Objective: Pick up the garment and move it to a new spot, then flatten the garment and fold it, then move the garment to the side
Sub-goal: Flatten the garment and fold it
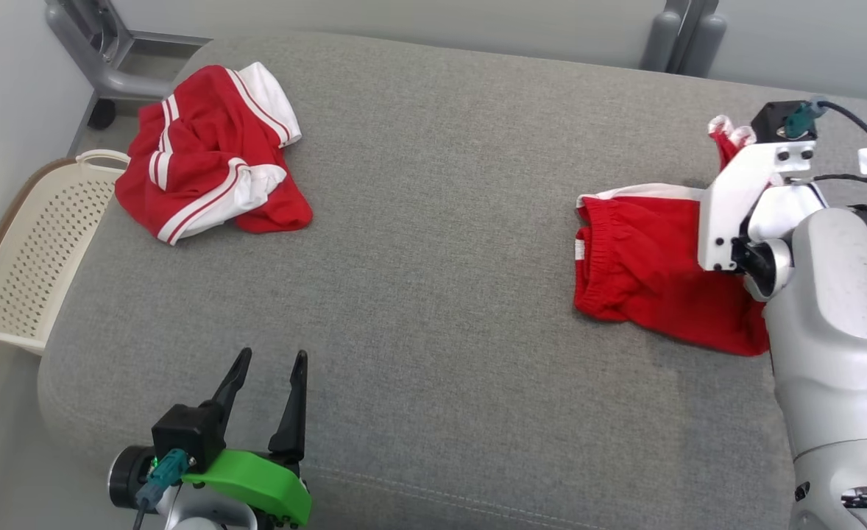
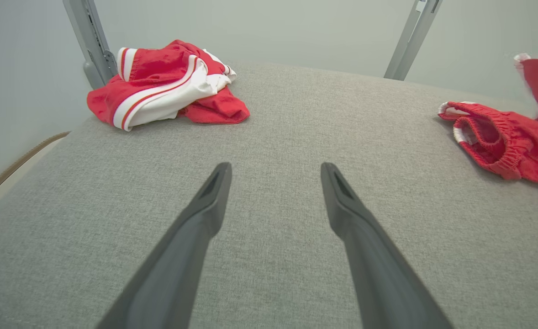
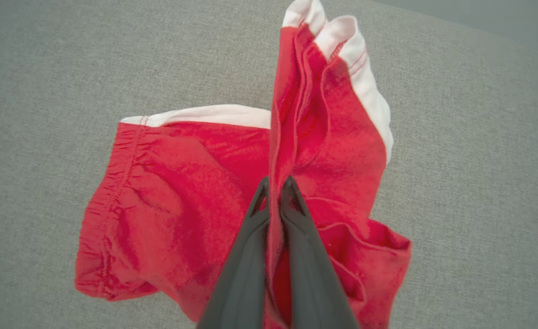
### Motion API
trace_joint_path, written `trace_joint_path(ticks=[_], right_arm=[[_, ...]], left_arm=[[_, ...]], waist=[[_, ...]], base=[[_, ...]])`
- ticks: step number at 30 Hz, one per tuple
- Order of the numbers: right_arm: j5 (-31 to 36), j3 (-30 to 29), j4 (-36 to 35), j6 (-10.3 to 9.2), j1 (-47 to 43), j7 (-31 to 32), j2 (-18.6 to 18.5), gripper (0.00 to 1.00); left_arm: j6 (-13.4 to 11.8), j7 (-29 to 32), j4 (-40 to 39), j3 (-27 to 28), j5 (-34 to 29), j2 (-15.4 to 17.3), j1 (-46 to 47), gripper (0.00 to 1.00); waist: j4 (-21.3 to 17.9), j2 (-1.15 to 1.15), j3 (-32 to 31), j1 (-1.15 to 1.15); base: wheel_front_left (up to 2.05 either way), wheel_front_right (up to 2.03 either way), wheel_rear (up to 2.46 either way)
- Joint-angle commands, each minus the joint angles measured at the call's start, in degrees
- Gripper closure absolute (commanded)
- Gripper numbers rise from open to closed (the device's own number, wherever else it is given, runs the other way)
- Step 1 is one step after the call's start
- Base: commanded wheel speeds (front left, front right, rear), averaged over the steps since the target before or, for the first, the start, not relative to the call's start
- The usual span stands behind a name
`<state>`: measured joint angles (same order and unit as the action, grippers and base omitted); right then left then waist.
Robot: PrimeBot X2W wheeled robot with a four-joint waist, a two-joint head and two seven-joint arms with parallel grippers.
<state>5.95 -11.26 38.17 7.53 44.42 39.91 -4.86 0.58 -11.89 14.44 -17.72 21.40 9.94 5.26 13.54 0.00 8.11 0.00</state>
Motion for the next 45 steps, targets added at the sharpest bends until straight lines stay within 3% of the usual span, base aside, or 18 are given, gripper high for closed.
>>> trace_joint_path(ticks=[1, 19, 20, 21, 25, 30, 39, 42, 43, 44, 45], right_arm=[[-0.51, 0.69, 0.58, -0.08, 0.8, -0.18, 0.03, 1.0], [-3.74, 9.32, 11.21, -0.08, 3.0, -2.73, 1.94, 1.0], [-4.27, 9.71, 11.6, -0.08, 3.02, -2.62, 1.96, 0.82], [-5.42, 10.33, 12.09, -0.08, 3.15, -2.36, 2.0, 0.0], [-13.14, 13.26, 10.64, -0.07, 4.7, -4.47, 1.94, 0.0], [-16.77, 14.05, 7.92, -0.08, 4.81, -7.35, 1.48, 0.0], [-15.14, 12.91, 2.89, -0.08, -1.28, -14.41, -6.21, 0.0], [-13.61, 11.03, 2.6, -0.07, -5.29, -17.85, -6.63, 0.0], [-13.2, 10.63, 2.71, -0.06, -6.34, -18.69, -6.57, 0.12], [-12.98, 10.31, 2.8, -0.06, -7.25, -19.5, -6.46, 0.48], [-12.99, 9.79, 2.81, -0.06, -7.98, -20.53, -6.2, 0.74]], left_arm=[[-0.06, -0.08, -0.11, 0.0, 0.2, 0.12, -0.49, 0.0], [-0.4, -0.98, 0.84, -1.12, 1.2, -0.9, -0.52, 0.0], [-0.45, -1.02, 0.89, -1.13, 1.27, -0.92, -0.51, 0.0], [-0.44, -1.07, 0.97, -1.13, 1.38, -0.92, -0.48, 0.0], [-0.62, -1.11, 1.2, -0.92, 1.55, -0.57, -0.57, 0.0], [-0.71, -1.18, 1.21, -0.84, 1.72, -0.04, -1.14, 0.0], [-1.09, -0.61, 0.3, -1.24, 1.88, 0.81, -2.31, 0.0], [-1.2, -0.51, -0.07, -1.42, 1.99, 0.83, -2.46, 0.0], [-1.25, -0.48, -0.15, -1.47, 2.01, 0.82, -2.54, 0.0], [-1.34, -0.46, -0.25, -1.52, 2.05, 0.8, -2.52, 0.0], [-1.41, -0.39, -0.29, -1.56, 2.11, 0.82, -2.49, 0.0]], waist=[[0.76, 0.0, -0.19, 0.0], [5.1, 0.0, 0.37, 0.0], [5.08, 0.0, 0.33, 0.0], [5.03, 0.0, 0.26, 0.0], [4.38, 0.0, -0.42, 0.0], [3.22, 0.0, -1.67, 0.0], [0.56, 0.0, -3.9, 0.0], [-0.22, 0.0, -3.75, 0.0], [-0.43, 0.0, -3.61, 0.0], [-0.56, 0.0, -3.5, 0.0], [-0.69, 0.0, -3.41, 0.0]], base=[[0.0, 0.0, 0.0], [0.0, 0.0, 0.0], [0.0, 0.0, 0.0], [0.0, 0.0, 0.0], [0.0, 0.0, 0.0], [0.0, 0.0, 0.0], [0.0, 0.0, 0.0], [0.0, 0.0, 0.0], [0.0, 0.0, 0.0], [0.0, 0.0, 0.0], [0.0, 0.0, 0.0]])
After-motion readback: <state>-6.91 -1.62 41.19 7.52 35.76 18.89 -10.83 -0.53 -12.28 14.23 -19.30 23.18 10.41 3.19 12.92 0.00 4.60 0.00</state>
